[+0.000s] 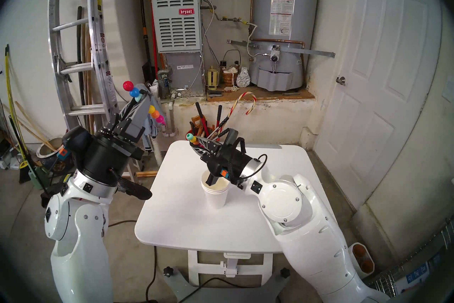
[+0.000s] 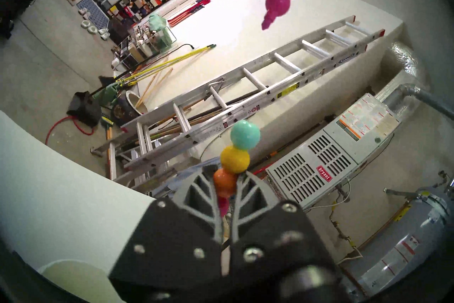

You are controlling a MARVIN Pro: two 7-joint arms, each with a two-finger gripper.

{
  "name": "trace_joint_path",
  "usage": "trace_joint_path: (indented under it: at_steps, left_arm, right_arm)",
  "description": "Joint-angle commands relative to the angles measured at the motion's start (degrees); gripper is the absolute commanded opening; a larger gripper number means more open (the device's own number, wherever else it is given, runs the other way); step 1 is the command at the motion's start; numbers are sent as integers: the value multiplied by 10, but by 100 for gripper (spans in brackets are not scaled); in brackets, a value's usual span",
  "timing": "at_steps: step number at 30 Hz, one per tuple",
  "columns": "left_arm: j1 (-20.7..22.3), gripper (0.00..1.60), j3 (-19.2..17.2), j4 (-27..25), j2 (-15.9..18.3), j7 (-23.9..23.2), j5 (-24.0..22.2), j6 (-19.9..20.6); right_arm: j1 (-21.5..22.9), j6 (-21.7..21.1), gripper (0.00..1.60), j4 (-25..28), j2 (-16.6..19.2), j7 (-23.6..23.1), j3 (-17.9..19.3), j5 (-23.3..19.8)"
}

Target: Switch the marker to another color

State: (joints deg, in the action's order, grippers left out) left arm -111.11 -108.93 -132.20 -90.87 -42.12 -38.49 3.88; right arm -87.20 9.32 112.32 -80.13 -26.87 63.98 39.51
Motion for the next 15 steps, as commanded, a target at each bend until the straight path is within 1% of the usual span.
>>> trace_joint_path:
  at_steps: [1,10,15]
  left_arm:
    - [-3,0,16,1,-4,-15,3,-17]
    - [-6,0,40,13,-7,-24,24,-29]
    - [-3,0,47,22,-7,-25,34,-32]
  right_arm:
    - [-2,-2,0,19,-13,8,-2,-7]
    - [-5,-6,0,22,-8,4,2,-19]
    - [-5,-12,0,28,-5,-1,3,-20]
